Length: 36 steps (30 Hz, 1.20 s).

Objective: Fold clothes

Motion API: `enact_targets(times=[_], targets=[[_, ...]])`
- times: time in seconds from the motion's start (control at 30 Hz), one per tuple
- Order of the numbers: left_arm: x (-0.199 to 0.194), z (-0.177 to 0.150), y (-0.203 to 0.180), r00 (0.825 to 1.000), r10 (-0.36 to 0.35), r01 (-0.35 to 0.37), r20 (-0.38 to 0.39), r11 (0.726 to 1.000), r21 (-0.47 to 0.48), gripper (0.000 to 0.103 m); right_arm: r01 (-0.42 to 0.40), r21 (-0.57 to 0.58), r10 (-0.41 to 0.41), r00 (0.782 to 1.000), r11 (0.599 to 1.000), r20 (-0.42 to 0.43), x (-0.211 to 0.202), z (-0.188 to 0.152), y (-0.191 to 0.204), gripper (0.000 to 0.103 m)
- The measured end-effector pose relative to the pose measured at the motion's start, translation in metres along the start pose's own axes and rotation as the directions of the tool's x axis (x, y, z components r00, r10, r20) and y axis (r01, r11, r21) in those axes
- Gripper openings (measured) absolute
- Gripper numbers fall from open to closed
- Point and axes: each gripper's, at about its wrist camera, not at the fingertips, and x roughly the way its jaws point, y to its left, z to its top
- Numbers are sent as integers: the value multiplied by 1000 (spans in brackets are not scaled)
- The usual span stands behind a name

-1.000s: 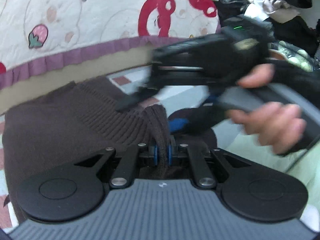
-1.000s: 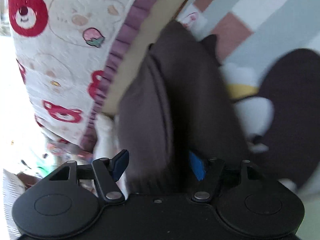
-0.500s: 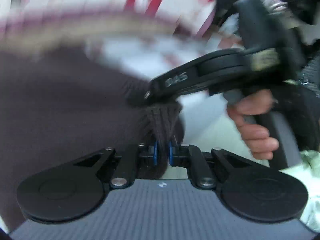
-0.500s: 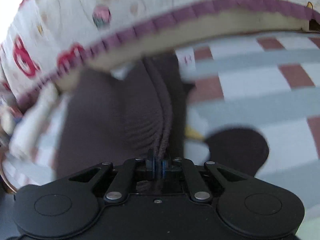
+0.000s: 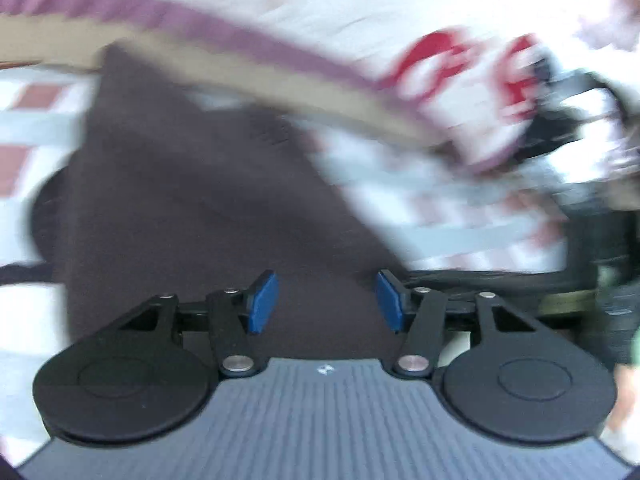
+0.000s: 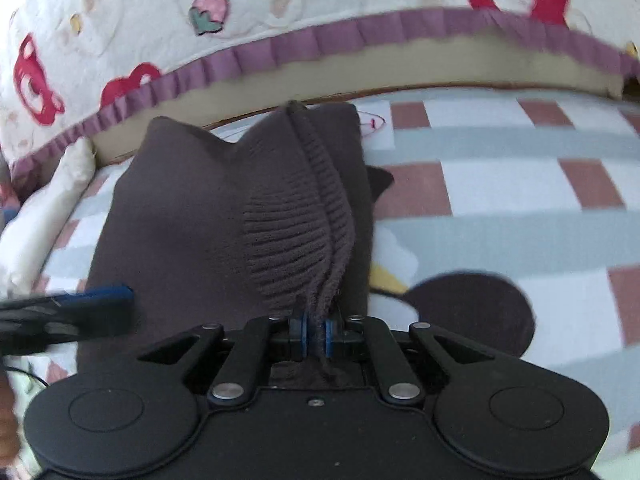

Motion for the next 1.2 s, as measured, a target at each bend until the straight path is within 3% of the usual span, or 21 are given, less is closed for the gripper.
enact_targets(times=[0.2,0.47,0.57,0.7,0.8,0.97,1.03,1.1,1.13,1.2], targets=[[12,-10,1,999,43,-43,-30,999,17,49,25,-36,-28,997,999,-76,8,-4,-1,15],[5,-2,-1,996,73,-74,-53,997,-14,49,32,-45,-36,997,998,-75,9,-7,2,16],[-20,20,-3,999,39,-39,17,998,40,51,31,-82,-37,996,996,-77,9,-8,4,16],[-35,56,20,984,104,-115,143,991,70,56,8,-74,-16,994,997,-104,11,-4,-1,16],[-2,61,47,991,135,-134,2,980,146,52,-30,-62,19,985,998,-173,17,8,-7,18],[9,42,54,992,103,-110,69,989,99,52,-113,5,110,954,994,-280,25,39,-25,34],[16,43,46,995,74,-84,70,986,143,56,-141,14,140,964,990,-228,17,61,-26,39],[17,40,44,997,45,-56,68,982,183,56,-194,57,199,975,979,-104,3,85,-28,44],[16,40,46,997,32,-43,67,983,181,56,-222,75,225,974,972,-40,-4,98,-29,51],[13,41,54,998,-6,-3,64,990,140,56,-258,111,258,966,960,16,2,120,-26,53]])
